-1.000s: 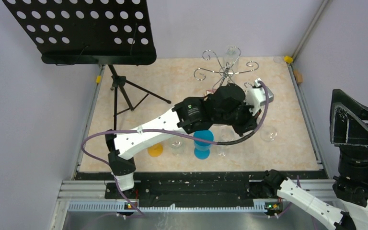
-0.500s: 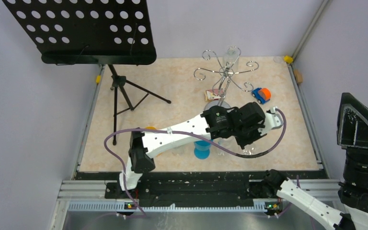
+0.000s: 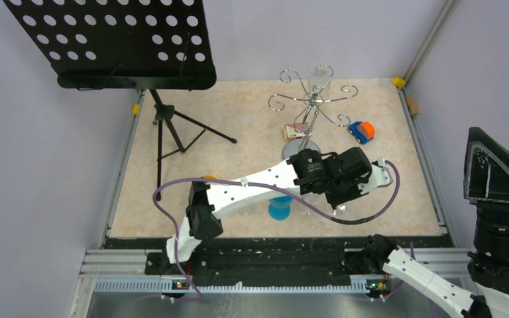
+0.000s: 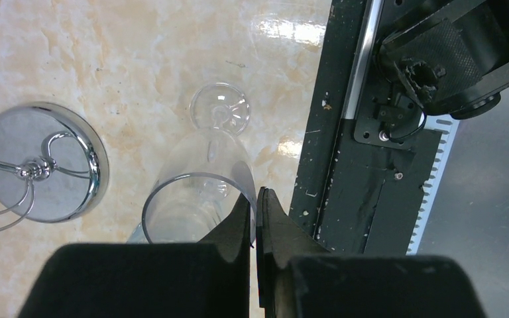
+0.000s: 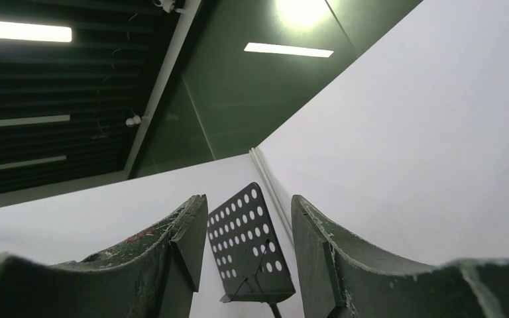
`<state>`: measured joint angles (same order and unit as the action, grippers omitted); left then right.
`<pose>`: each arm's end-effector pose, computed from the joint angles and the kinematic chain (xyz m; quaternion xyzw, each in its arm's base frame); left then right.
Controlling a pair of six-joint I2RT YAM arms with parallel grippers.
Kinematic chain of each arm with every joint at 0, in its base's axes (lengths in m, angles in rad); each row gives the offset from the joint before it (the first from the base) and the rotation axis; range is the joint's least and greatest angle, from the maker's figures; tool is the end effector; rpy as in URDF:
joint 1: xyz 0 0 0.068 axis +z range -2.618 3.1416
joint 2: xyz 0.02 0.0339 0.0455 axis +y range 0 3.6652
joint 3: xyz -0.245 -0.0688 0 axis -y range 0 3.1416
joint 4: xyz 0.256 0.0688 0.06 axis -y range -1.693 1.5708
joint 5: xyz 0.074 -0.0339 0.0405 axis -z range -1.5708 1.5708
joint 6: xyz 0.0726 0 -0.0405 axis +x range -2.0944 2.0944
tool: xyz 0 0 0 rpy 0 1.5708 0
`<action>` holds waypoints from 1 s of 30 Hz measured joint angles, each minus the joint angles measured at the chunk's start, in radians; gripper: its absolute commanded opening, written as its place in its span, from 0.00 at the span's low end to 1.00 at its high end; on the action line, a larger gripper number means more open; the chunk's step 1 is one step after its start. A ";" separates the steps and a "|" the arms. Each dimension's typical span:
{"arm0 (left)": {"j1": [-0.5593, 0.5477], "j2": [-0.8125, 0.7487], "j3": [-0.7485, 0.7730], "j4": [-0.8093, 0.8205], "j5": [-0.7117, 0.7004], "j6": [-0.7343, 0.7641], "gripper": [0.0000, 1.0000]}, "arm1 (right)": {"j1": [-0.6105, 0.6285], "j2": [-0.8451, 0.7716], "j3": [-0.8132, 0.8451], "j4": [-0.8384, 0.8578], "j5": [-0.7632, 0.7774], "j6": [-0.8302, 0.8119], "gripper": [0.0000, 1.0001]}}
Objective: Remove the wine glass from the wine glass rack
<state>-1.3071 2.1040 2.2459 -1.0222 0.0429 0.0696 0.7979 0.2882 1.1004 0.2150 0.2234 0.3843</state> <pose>0.1228 -0.4669 0.3071 0.6032 0.7219 -0.2127 0.2639 0.0063 -0.0166 0.5341 0.0503 0.2832 0.5086 0.8115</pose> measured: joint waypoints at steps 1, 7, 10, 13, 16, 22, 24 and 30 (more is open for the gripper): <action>0.000 0.000 0.001 -0.005 0.000 0.002 0.00 | 0.000 0.000 0.000 0.000 0.000 0.000 0.50; -0.003 0.015 0.018 -0.013 0.003 0.003 0.07 | 0.000 0.000 0.000 0.000 0.002 0.002 0.50; -0.004 0.016 0.018 -0.011 0.001 0.001 0.14 | 0.000 0.000 -0.001 0.000 0.002 0.003 0.50; -0.004 0.016 0.019 -0.011 -0.003 -0.004 0.21 | 0.000 0.000 -0.001 0.000 0.004 0.005 0.51; -0.004 0.016 0.025 -0.010 -0.007 -0.008 0.28 | 0.000 -0.002 -0.001 -0.002 0.004 0.011 0.51; -0.004 0.016 0.047 0.007 -0.008 -0.018 0.37 | 0.000 -0.015 -0.007 -0.005 0.005 0.020 0.50; -0.004 0.016 0.047 0.016 -0.007 -0.020 0.38 | 0.000 -0.015 -0.007 -0.005 0.005 0.021 0.50; -0.004 0.016 0.047 0.032 -0.005 -0.039 0.44 | 0.000 -0.015 -0.011 -0.003 0.005 0.027 0.50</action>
<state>-1.3109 2.1201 2.2932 -0.9897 0.0380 0.0307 0.7979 0.2729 1.0889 0.2115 0.2283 0.4114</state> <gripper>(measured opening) 0.417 0.505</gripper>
